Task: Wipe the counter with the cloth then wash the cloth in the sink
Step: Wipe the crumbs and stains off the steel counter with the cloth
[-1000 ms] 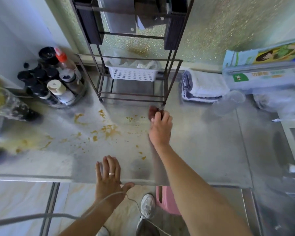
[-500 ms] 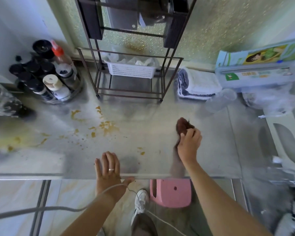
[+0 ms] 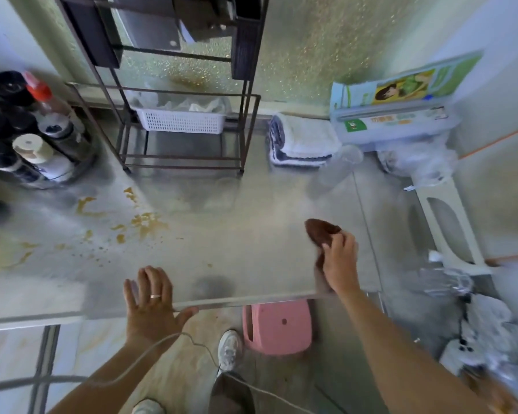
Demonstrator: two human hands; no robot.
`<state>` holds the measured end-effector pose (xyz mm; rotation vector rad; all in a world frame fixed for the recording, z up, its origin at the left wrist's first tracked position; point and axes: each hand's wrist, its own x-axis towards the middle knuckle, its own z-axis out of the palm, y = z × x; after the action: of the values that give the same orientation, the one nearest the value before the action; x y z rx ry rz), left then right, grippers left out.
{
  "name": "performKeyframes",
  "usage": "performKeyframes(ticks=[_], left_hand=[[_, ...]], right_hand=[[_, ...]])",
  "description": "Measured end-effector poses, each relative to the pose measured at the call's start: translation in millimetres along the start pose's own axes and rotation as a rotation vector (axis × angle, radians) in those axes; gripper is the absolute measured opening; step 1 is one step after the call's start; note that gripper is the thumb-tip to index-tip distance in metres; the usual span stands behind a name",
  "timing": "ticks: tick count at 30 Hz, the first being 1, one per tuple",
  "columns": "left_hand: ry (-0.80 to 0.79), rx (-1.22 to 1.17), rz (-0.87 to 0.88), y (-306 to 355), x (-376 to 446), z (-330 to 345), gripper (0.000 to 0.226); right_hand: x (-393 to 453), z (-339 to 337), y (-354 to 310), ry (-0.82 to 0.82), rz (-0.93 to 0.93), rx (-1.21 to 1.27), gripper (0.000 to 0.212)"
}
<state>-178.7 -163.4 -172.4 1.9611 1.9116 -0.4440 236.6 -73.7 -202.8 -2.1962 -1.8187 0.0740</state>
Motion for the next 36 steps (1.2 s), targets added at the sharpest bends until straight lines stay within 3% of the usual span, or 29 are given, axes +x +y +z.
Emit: performKeyframes(ticks=[3, 6, 10, 14, 18, 22, 28, 36], left_hand=[[0.040, 0.031, 0.007, 0, 1, 3, 0.110], [0.024, 0.012, 0.006, 0, 1, 3, 0.111], [-0.006, 0.003, -0.009, 1, -1, 1, 0.114], [0.020, -0.007, -0.038, 1, 2, 4, 0.116], [0.000, -0.029, -0.080, 8, 1, 9, 0.112], [0.005, -0.035, -0.104, 8, 6, 12, 0.114], [0.038, -0.024, -0.088, 4, 5, 12, 0.114], [-0.030, -0.100, -0.095, 4, 4, 7, 0.115]], right_hand=[[0, -5, 47, 0.091, 0.342, -0.040, 0.028], [-37, 14, -35, 0.162, 0.454, -0.016, 0.024], [-101, 29, -181, -0.044, 0.069, 0.113, 0.017], [-49, 29, -144, -0.119, -0.348, 0.139, 0.016], [54, 36, -88, 0.076, -0.073, 0.028, 0.026], [104, 60, -120, 0.130, 0.093, 0.033, 0.023], [103, 84, -214, 0.002, -0.133, 0.087, 0.025], [46, 51, -208, -0.260, -0.586, 0.196, 0.030]])
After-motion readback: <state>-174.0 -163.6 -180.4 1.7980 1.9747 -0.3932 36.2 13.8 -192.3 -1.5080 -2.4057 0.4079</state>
